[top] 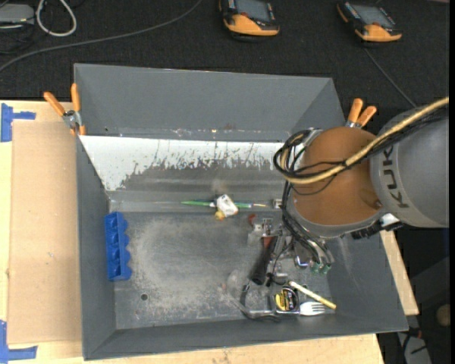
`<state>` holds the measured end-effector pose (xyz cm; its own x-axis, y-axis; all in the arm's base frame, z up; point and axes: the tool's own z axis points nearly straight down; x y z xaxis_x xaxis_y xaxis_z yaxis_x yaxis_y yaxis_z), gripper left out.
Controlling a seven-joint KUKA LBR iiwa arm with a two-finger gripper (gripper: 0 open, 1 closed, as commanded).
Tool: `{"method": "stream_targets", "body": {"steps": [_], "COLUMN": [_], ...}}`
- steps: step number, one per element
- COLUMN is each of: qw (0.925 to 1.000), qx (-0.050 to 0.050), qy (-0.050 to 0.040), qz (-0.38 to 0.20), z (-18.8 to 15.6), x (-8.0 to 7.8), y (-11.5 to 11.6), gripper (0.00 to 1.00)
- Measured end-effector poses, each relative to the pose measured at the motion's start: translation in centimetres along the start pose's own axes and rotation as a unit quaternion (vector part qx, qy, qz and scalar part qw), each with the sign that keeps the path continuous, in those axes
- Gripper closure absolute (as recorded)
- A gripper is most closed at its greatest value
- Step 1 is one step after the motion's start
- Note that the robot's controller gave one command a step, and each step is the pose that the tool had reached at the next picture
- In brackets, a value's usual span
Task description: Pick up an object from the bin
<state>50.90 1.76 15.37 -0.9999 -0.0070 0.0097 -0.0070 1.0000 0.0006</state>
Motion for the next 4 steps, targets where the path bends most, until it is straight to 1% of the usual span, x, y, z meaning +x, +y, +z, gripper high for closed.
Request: {"method": "stream_targets", "body": {"steps": [1,2,3,4], "qw": [1.0000,0.9831,0.9740,0.9763], "qx": [0.000,0.001,0.000,0.000], "qy": [-0.0039,-0.0064,-0.0039,-0.0020], "qz": [0.000,-0.183,-0.227,-0.216], "z": [-0.4,6.5,3.9,7.4], "x": [-0.2,-3.4,-4.5,-3.7], "y": [0.0,-5.9,-6.7,-7.2], "gripper": [0.00,0.00,0.00,0.00]}}
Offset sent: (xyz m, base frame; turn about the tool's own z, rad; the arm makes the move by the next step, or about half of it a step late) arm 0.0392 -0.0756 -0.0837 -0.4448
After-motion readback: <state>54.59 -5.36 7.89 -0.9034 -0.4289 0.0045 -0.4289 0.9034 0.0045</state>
